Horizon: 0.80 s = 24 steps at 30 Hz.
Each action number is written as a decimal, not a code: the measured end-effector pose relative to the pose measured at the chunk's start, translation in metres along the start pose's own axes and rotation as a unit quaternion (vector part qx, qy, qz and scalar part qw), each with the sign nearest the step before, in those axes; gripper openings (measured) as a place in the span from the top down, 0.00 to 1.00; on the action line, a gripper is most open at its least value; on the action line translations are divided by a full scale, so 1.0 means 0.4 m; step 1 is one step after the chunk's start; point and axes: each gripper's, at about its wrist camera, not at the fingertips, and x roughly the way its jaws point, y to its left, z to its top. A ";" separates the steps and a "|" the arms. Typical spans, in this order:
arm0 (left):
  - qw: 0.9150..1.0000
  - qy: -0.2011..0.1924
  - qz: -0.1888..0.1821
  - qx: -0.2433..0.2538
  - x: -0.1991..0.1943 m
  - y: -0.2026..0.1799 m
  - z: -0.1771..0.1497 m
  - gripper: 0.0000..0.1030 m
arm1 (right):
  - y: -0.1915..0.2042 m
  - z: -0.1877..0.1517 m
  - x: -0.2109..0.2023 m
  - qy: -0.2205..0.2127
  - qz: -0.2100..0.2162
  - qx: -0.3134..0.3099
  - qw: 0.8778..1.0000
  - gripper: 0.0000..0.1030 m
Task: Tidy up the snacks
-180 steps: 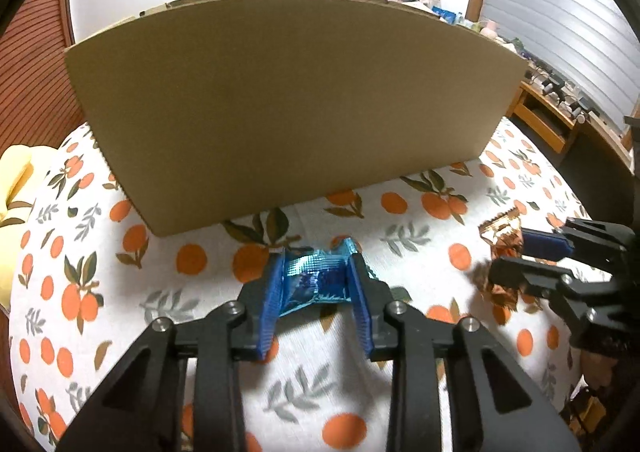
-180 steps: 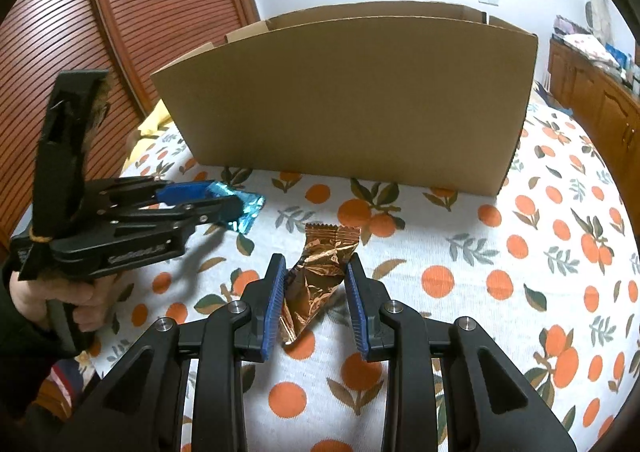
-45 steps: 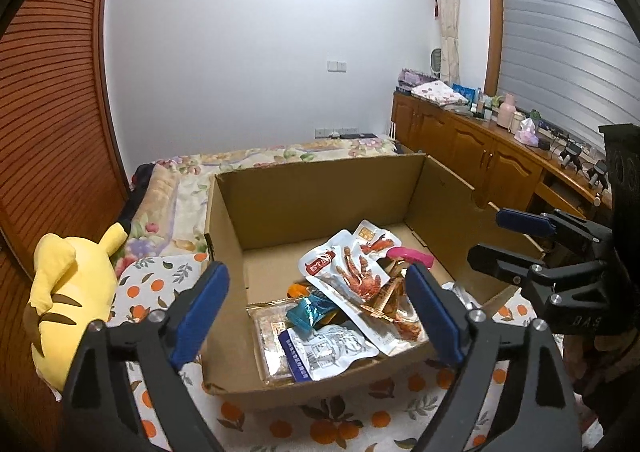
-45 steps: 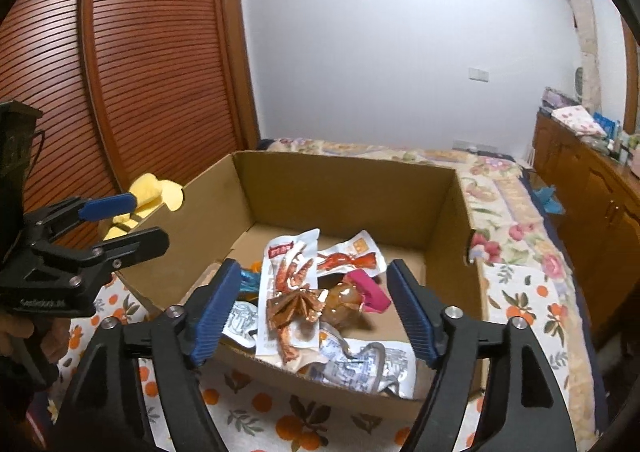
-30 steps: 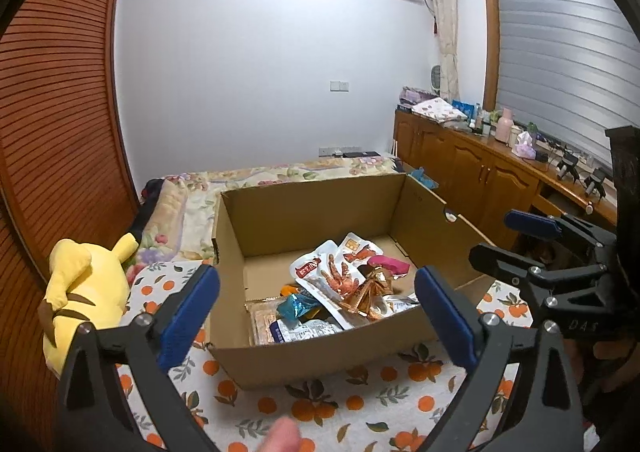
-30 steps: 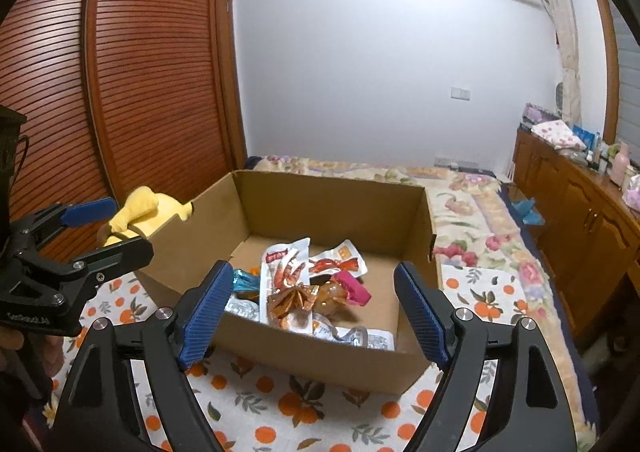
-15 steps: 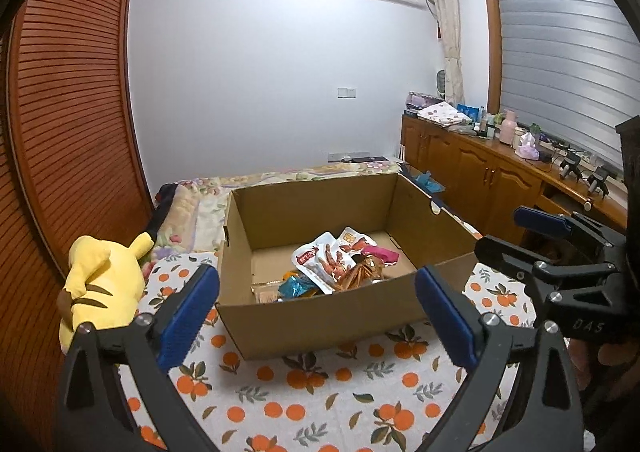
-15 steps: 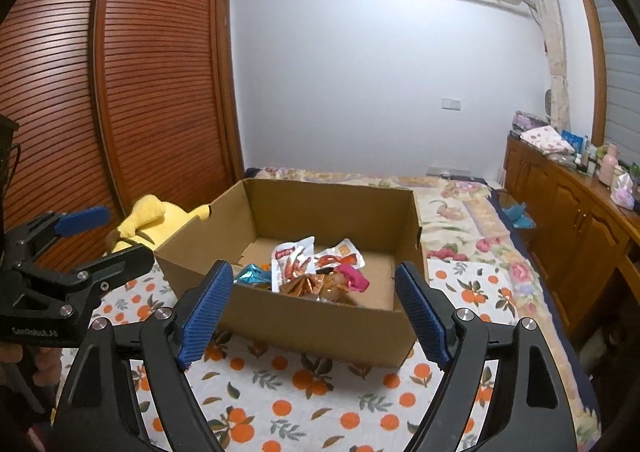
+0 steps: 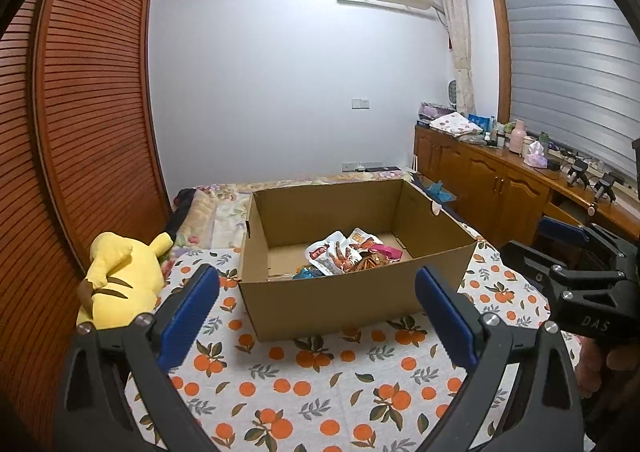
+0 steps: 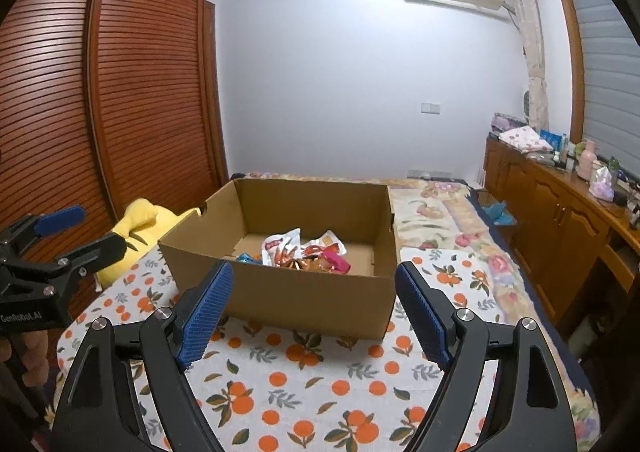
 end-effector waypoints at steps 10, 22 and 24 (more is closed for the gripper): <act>1.000 0.009 0.008 -0.015 0.003 0.026 -0.040 0.04 | -0.003 -0.014 -0.027 -0.009 -0.008 0.010 1.000 0.17; 1.000 0.014 0.010 -0.022 0.017 0.034 -0.058 0.04 | -0.006 -0.033 -0.023 0.000 -0.015 0.015 1.000 0.17; 1.000 0.013 0.010 -0.021 0.016 0.035 -0.058 0.04 | -0.007 -0.033 -0.022 0.000 -0.016 0.015 1.000 0.17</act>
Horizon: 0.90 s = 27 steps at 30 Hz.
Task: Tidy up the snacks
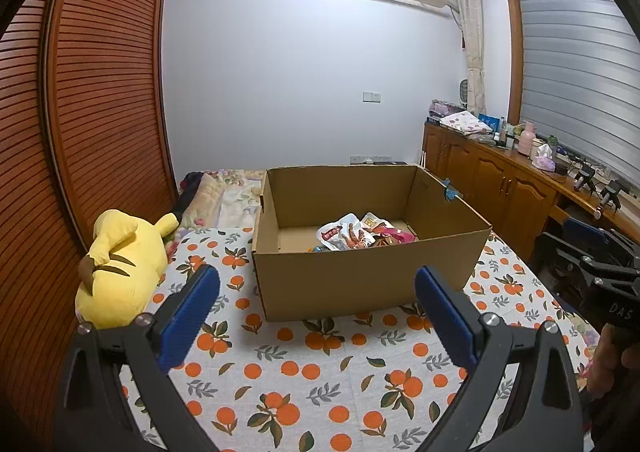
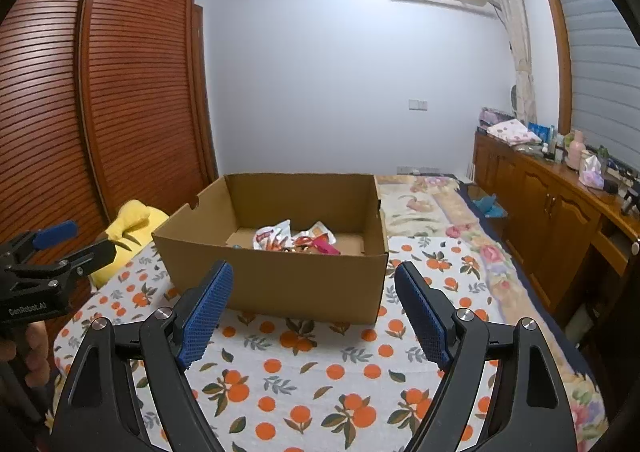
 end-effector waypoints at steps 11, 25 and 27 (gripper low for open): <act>1.000 0.000 0.000 -0.001 0.000 0.001 0.000 0.04 | -0.002 0.000 -0.001 -0.001 -0.001 0.002 1.000 0.17; 1.000 0.000 0.003 0.001 0.002 0.003 -0.004 0.04 | -0.001 -0.001 -0.003 -0.001 0.000 0.003 1.000 0.17; 1.000 0.000 0.002 0.001 0.002 0.003 -0.006 0.04 | -0.002 -0.002 -0.003 -0.001 0.000 0.003 1.000 0.17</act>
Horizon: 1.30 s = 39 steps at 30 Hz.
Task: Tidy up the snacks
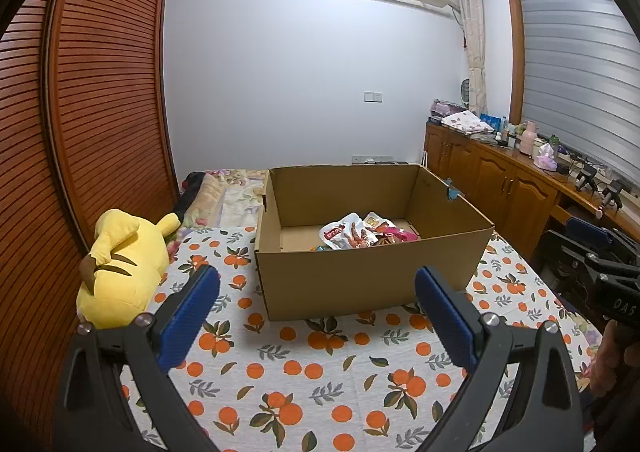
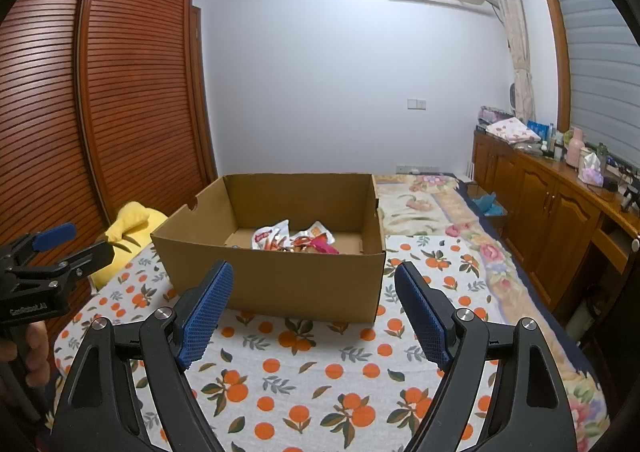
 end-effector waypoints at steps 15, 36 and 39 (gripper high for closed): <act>1.000 0.000 0.001 0.000 0.000 0.000 0.000 0.04 | 0.000 -0.006 0.002 0.001 -0.001 0.000 1.000 0.17; 1.000 0.000 -0.001 0.000 0.000 -0.002 -0.004 0.04 | -0.002 -0.007 0.001 0.000 -0.003 0.000 1.000 0.17; 1.000 0.001 0.000 0.001 0.000 -0.003 -0.004 0.04 | -0.002 -0.008 0.001 0.000 -0.003 0.001 1.000 0.17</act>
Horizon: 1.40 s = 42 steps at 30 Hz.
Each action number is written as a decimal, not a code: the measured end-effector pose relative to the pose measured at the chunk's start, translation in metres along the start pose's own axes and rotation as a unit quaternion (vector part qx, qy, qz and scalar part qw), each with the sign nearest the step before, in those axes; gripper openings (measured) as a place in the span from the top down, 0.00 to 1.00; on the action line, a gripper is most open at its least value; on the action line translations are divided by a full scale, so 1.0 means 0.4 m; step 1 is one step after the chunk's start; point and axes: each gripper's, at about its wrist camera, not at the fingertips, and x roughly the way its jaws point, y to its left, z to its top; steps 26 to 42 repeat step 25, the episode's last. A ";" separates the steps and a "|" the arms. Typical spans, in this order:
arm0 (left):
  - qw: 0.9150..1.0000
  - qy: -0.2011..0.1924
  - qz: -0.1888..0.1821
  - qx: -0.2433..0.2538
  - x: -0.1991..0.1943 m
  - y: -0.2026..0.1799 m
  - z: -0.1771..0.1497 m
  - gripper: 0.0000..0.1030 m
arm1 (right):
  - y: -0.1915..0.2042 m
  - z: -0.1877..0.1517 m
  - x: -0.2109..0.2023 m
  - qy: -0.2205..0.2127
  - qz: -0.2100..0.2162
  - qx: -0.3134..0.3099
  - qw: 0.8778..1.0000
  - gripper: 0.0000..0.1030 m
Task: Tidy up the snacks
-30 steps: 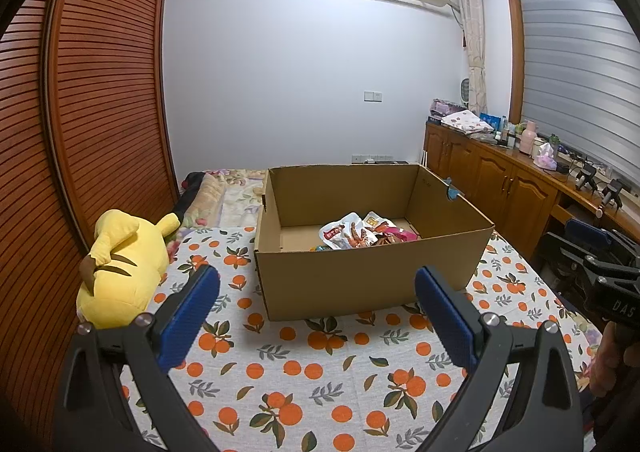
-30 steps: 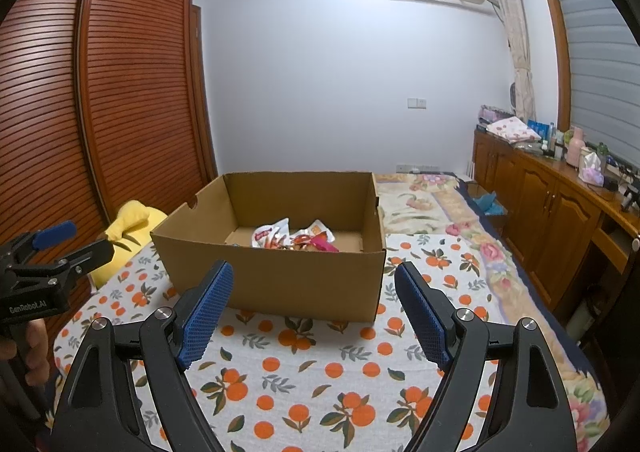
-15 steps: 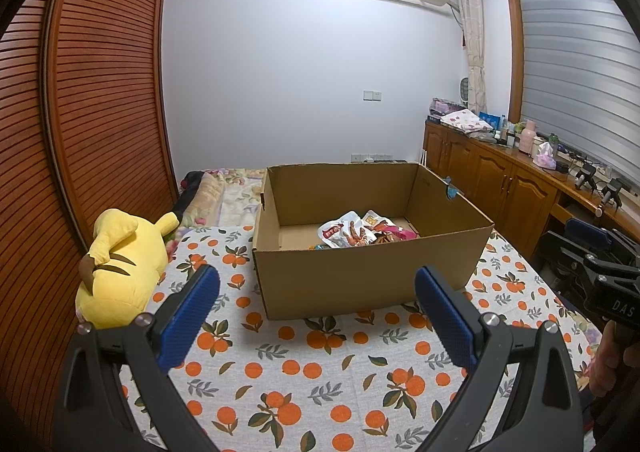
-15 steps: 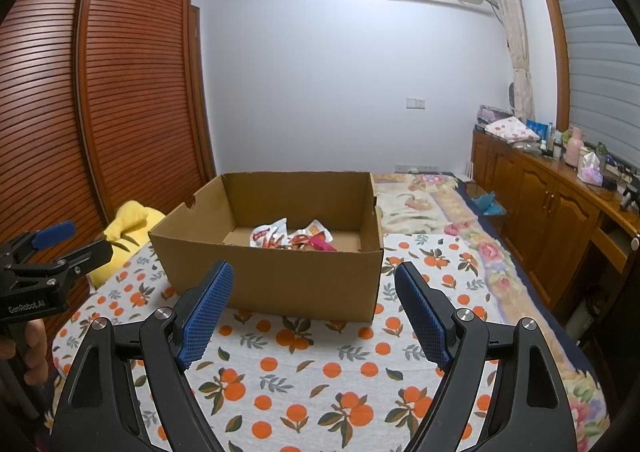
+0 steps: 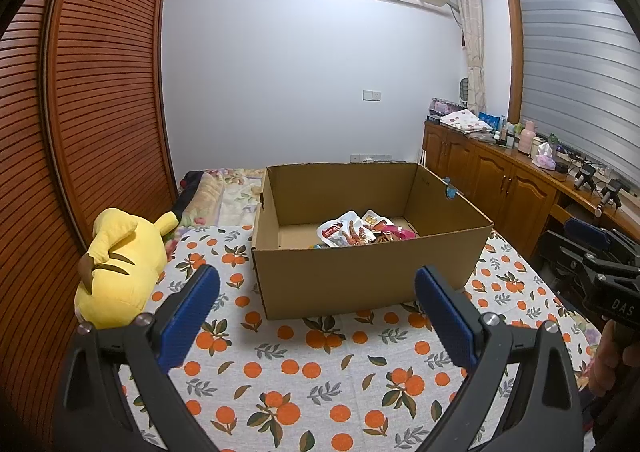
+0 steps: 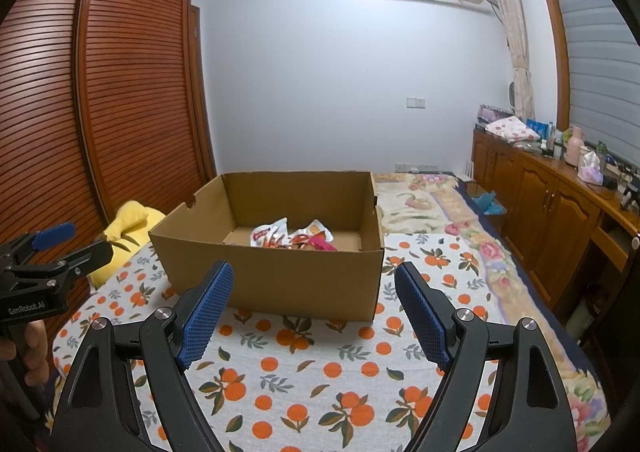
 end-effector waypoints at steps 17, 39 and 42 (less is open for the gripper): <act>1.000 0.001 0.000 -0.001 0.002 -0.001 -0.001 0.04 | -0.001 -0.004 0.000 0.000 0.000 0.001 1.000 0.17; 1.000 0.001 0.000 -0.001 0.003 -0.002 -0.001 0.04 | 0.000 -0.009 -0.003 0.001 0.000 0.002 1.000 0.17; 1.000 0.001 0.000 -0.001 0.003 -0.002 -0.001 0.04 | 0.000 -0.009 -0.003 0.001 0.000 0.002 1.000 0.17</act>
